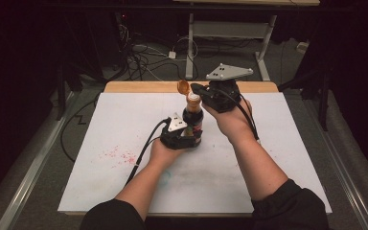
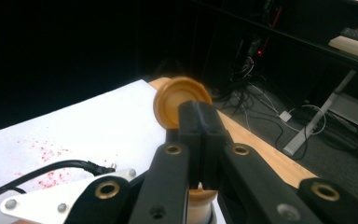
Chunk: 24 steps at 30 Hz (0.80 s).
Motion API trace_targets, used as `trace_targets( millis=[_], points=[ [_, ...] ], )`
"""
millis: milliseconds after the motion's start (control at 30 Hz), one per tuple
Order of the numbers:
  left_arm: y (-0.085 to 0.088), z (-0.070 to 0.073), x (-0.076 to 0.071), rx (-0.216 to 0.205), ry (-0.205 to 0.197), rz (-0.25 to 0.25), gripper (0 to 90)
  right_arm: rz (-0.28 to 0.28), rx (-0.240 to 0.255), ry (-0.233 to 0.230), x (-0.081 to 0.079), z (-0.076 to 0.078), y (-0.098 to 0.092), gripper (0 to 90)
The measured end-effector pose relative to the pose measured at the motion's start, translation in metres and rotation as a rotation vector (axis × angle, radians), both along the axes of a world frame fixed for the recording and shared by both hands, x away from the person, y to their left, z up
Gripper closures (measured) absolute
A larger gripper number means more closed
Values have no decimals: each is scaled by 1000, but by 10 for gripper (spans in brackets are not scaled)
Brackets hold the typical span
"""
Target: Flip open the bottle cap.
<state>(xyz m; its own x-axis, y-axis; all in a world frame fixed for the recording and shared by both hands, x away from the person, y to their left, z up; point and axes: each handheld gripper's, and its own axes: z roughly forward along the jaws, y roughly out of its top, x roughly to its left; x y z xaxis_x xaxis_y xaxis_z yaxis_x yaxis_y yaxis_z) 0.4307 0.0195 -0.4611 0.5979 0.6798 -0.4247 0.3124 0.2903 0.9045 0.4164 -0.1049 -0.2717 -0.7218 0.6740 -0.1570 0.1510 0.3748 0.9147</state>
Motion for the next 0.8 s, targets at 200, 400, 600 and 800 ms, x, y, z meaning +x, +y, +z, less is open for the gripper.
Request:
trace_targets(
  millis=[200, 400, 600, 800],
  points=[
    [0, 0, 0, 1, 2, 0, 288, -1, 6, -6, -1, 2, -2, 900],
    [0, 0, 0, -1, 3, -1, 287, -8, 13, -12, -4, 3, -9, 900],
    [0, 0, 0, -7, 5, 2, 286, -23, 25, -1, -5, -4, -21, 900],
    [0, 0, 0, -3, 6, 2, 285, -33, 34, 11, -6, -13, -35, 900]
  ],
)
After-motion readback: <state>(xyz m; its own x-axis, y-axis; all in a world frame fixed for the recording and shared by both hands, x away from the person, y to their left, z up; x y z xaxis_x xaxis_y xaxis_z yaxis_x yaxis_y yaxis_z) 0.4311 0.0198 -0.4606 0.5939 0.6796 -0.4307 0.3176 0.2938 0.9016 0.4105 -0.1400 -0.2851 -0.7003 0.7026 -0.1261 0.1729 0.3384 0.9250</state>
